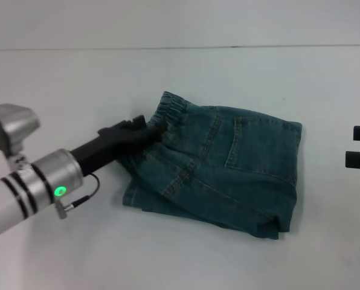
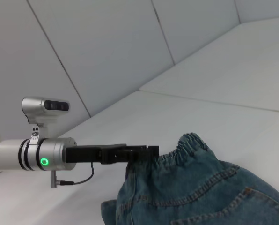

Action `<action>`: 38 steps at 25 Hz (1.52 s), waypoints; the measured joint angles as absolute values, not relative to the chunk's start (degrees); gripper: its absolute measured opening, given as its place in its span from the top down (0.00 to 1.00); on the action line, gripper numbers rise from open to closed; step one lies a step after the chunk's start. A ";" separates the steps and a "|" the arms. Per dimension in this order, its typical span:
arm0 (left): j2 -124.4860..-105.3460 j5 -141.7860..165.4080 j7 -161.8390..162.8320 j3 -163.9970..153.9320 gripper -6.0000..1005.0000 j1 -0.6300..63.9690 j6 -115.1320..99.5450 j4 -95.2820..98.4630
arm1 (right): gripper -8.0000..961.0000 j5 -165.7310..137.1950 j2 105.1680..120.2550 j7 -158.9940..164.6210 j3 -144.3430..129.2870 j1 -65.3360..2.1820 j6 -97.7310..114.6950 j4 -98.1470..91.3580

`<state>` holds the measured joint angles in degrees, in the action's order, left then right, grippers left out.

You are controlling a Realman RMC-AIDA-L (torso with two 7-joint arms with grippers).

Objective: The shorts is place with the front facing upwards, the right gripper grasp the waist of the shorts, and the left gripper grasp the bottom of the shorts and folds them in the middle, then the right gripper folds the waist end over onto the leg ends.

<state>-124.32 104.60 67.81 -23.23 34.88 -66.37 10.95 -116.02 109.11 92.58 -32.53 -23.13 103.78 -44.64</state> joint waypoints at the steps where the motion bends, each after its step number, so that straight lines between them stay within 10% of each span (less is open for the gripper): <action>1: -124.18 104.60 68.00 -22.53 0.35 34.16 -68.19 11.55 | 0.01 -116.01 109.17 92.51 -32.53 -23.28 103.89 -44.64; 19: -122.48 121.68 75.56 -20.24 0.34 16.11 -102.46 43.64 | 0.01 -115.99 116.25 86.89 -37.18 -25.85 104.08 -43.37; 38: -122.89 122.64 77.67 -19.24 0.28 16.50 -103.58 44.13 | 0.01 -116.31 116.56 84.07 -39.38 -27.20 100.02 -38.44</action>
<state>-122.89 122.64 77.67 -19.24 16.50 -103.58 44.13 -116.31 116.56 84.07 -39.38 -27.20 100.02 -38.44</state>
